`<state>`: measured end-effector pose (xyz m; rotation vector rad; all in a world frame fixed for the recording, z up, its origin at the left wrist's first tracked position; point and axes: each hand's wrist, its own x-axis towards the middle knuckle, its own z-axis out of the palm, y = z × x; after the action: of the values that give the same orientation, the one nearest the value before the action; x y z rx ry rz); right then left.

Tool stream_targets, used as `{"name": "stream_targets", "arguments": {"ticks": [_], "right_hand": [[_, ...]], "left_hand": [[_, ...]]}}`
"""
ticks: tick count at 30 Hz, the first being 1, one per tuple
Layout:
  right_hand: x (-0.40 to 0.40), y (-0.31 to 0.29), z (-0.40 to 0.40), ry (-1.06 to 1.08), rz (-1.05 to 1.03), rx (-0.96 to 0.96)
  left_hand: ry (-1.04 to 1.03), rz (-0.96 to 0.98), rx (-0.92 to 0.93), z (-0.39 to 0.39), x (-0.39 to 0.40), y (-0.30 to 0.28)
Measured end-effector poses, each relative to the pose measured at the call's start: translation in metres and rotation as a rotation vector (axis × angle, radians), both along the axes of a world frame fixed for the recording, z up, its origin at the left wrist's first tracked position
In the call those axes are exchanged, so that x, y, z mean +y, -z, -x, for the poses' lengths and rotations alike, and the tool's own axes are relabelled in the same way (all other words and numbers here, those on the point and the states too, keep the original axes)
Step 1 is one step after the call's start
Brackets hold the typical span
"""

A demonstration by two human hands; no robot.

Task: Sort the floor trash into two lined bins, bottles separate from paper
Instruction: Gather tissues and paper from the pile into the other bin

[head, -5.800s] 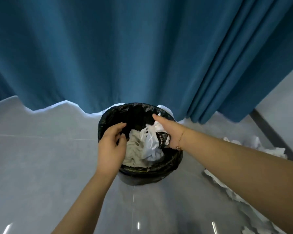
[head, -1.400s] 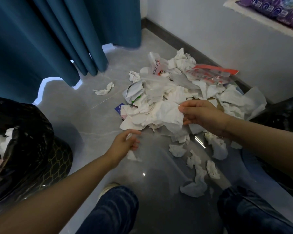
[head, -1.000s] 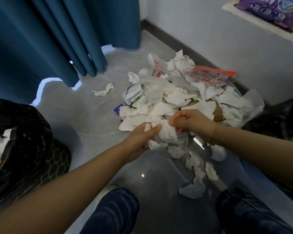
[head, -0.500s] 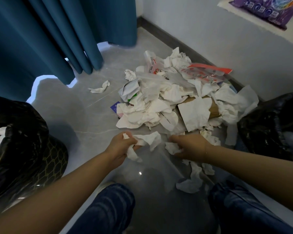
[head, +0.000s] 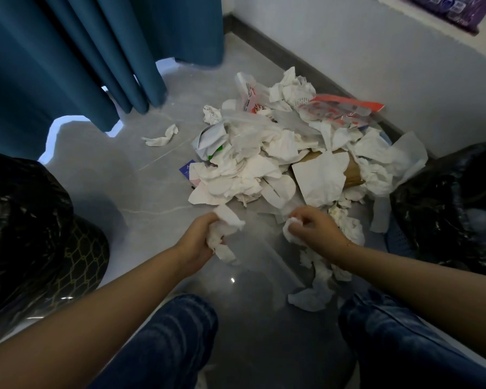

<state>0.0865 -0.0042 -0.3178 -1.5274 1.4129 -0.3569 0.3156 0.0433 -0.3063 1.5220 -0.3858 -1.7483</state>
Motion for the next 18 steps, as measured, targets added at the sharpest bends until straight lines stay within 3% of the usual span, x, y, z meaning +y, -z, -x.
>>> {"name": "stream_targets", "arguments": {"ticks": [4,8,11,14,16,18], "right_hand": [[0.005,-0.012,0.007,0.417,-0.408,-0.25],[0.003,-0.01,0.019,0.731,-0.651,-0.533],[-0.003,-0.003,0.031,0.862,-0.635,-0.457],[0.0,0.01,0.046,0.631,-0.378,-0.142],[0.007,0.02,0.056,0.257,-0.078,0.091],[0.014,0.025,0.06,-0.177,0.022,0.328]], "left_hand": [[0.141,-0.009,-0.112,0.001,0.001,0.004],[0.096,0.041,-0.199,0.007,0.003,0.01],[0.112,0.037,-0.221,0.014,0.002,0.01],[0.222,0.069,-0.346,0.019,0.003,0.013],[0.293,0.092,-0.391,0.023,0.003,0.015],[0.326,0.122,-0.349,0.026,0.003,0.015]]}}
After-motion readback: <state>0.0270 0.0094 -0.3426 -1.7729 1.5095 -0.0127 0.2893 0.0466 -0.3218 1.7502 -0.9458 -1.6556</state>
